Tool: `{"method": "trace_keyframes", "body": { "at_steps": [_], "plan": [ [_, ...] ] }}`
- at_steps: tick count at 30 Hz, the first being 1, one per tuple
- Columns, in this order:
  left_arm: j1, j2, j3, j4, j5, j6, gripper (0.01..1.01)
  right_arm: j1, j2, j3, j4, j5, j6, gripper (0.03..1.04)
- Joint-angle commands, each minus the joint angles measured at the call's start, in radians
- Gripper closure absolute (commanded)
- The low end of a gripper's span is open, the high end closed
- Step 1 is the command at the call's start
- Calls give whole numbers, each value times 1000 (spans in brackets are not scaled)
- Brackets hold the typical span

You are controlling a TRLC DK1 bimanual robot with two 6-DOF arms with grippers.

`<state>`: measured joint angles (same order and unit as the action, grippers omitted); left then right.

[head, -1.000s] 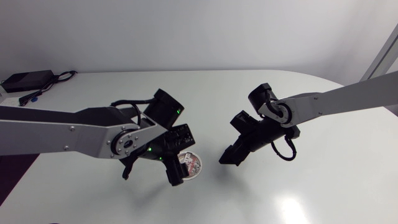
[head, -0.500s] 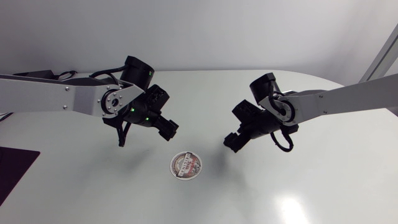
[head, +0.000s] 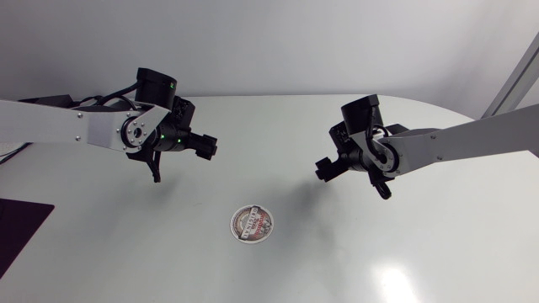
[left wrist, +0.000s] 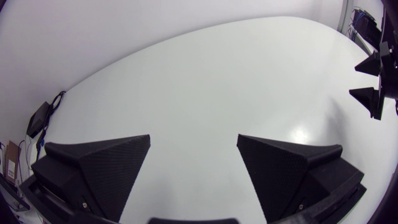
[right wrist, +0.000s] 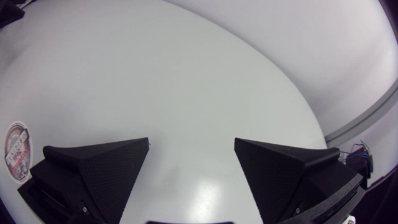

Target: Turn the coaster over.

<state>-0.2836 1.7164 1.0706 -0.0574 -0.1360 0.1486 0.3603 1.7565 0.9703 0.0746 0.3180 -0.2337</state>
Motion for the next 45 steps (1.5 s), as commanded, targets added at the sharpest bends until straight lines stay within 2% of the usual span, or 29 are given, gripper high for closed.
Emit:
{"method": "trace_keyframes", "body": {
  "at_steps": [1, 3, 7, 10, 15, 19, 22, 24, 28, 31, 36, 38, 45],
  "plan": [
    [21, -69, -32, 24, -10, -43, 49, 25, -23, 4, 10, 76, 19, 69],
    [23, -112, -37, 24, -14, -66, 49, 22, -58, -4, 4, 76, 13, 69],
    [15, -172, -58, 42, -123, -92, 54, 12, -167, -50, 2, 70, 17, 69],
    [14, -230, -98, 53, -126, -80, 54, 16, -259, -104, 8, 96, 20, 69],
    [29, -339, -172, 93, -126, -70, 54, 34, -407, -217, 74, 227, 23, 69],
    [44, -459, -228, 111, -126, -73, 64, 62, -535, -292, 82, 297, 10, 69],
    [50, -534, -265, 100, -125, -73, 72, 65, -638, -340, 74, 297, 4, 69],
    [49, -575, -267, 51, -120, -76, 72, 65, -707, -370, 70, 296, -16, 69],
    [43, -661, -304, 7, -132, -41, 74, 81, -873, -433, 22, 296, -26, 69],
    [37, -749, -328, -33, -132, -34, 74, 112, -1002, -496, 14, 296, -76, 69],
    [47, -862, -371, -36, -136, -12, 72, 109, -1229, -588, 5, 300, -65, 69],
    [49, -908, -400, -41, -136, -24, 72, 106, -1276, -596, -59, 311, -64, 69],
    [109, -1034, -440, -99, -140, -29, 54, 94, -1457, -614, -185, 372, -84, 69]
  ]
}}
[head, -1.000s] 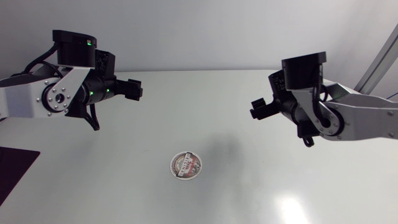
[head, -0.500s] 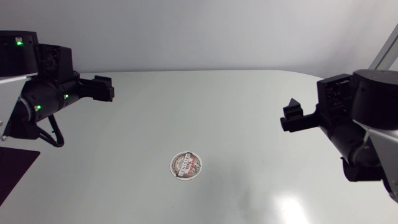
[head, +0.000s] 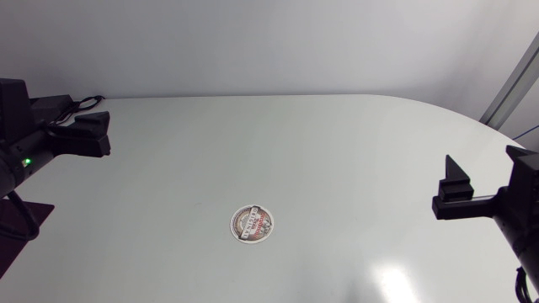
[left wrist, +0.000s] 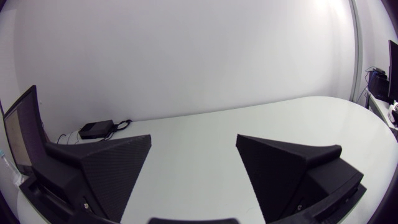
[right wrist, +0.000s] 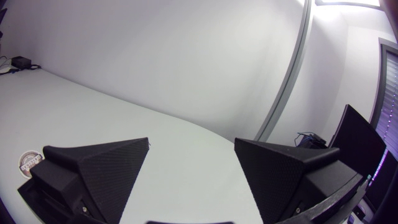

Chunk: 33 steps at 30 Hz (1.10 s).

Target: Turn the coaster over.

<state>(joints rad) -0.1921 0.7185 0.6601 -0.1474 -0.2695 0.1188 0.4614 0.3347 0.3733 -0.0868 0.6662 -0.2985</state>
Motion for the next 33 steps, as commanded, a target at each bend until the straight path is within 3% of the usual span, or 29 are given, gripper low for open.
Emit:
{"method": "trace_keyframes", "body": {
  "at_steps": [1, 6, 10, 15, 18, 24, 28, 33],
  "plan": [
    [40, -57, -37, -7, -27, -16, 48, -7, -49, -22, -36, 52, -19, 69],
    [59, -154, -65, -47, -40, -53, 48, -18, -108, -31, -162, 108, -16, 70],
    [56, -186, -66, -70, -62, -53, 48, -76, -152, -45, -174, 98, -113, 69],
    [49, -221, -80, -89, -65, -53, 48, -132, -235, -83, -199, 93, -48, 69],
    [49, -258, -88, -98, -66, -53, 48, -148, -344, -116, -186, 72, -79, 69],
    [34, -347, -117, -93, -68, -51, 48, -118, -345, -123, -137, 56, -122, 69],
    [33, -412, -148, -83, -97, -42, 48, -138, -345, -152, -105, 41, -99, 69],
    [34, -567, -194, -77, -158, -38, 48, -175, -347, -155, -85, 52, -10, 69]
  ]
}}
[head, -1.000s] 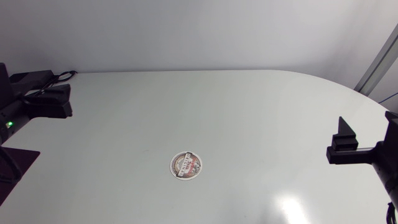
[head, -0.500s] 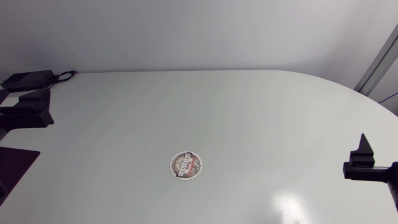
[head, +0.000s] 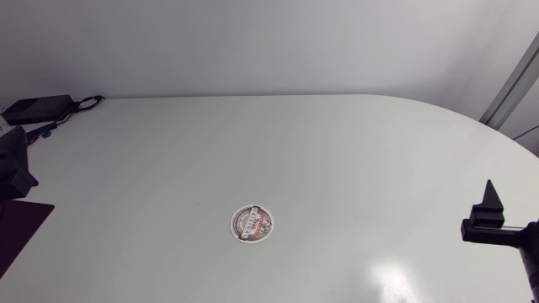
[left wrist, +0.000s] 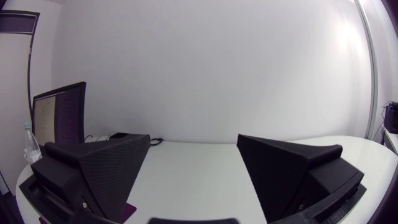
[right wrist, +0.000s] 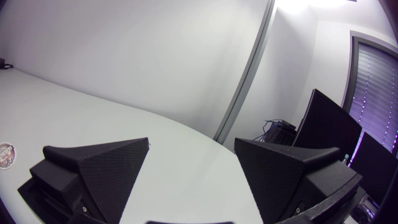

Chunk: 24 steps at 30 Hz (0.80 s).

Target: Turn the coaster over.

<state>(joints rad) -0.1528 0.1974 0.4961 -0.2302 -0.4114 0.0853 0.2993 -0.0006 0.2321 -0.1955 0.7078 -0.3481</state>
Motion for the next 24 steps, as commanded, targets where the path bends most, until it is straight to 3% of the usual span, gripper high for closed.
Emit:
{"method": "trace_keyframes", "body": {
  "at_steps": [1, 5, 10, 13, 17, 24],
  "plan": [
    [-5, -61, -33, -4, -18, -7, 46, -15, -12, -16, 22, 10, 55, 69],
    [-5, -130, -64, -34, -18, -22, 48, -9, -12, -22, 34, -14, 87, 69],
    [1, -211, -129, -47, -20, -25, 48, 14, -12, -37, 25, -146, 97, 74],
    [2, -213, -149, -47, -20, -38, 48, 14, -10, -50, 18, -238, 44, 74],
    [1, -211, -168, -41, -18, -98, 46, 12, -10, -54, 13, -251, 109, 72],
    [24, -213, -245, -4, 106, -130, 48, 14, -12, -89, 41, -383, 139, 70]
  ]
}}
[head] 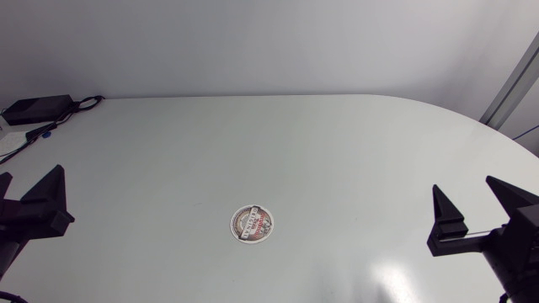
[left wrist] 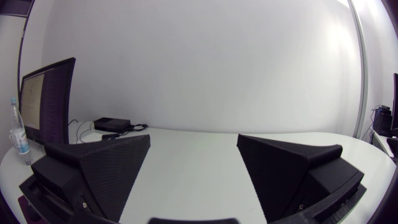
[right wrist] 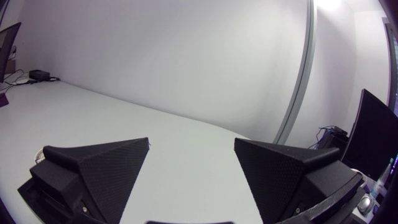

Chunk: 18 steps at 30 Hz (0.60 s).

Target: Turn the coaster over.

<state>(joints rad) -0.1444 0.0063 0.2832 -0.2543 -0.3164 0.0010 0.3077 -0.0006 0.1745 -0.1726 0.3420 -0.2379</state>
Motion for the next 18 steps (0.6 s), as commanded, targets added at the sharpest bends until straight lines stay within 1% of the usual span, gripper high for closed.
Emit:
{"method": "trace_keyframes", "body": {
  "at_steps": [1, 4, 7, 13, 18],
  "plan": [
    [20, -22, -42, 29, 11, -53, 48, 5, -12, -35, 24, -23, 31, 70],
    [28, -23, -98, 109, 13, -39, 48, 7, -10, -63, 73, -46, 57, 70],
    [35, -25, -144, 197, 14, -24, 48, 21, -10, -86, 120, -51, 60, 70],
    [42, -23, -167, 257, 34, -22, 48, 30, -10, -116, 162, -51, 71, 70],
    [51, -23, -191, 294, 56, -24, 48, 44, -10, -153, 232, -51, 71, 70]
  ]
}}
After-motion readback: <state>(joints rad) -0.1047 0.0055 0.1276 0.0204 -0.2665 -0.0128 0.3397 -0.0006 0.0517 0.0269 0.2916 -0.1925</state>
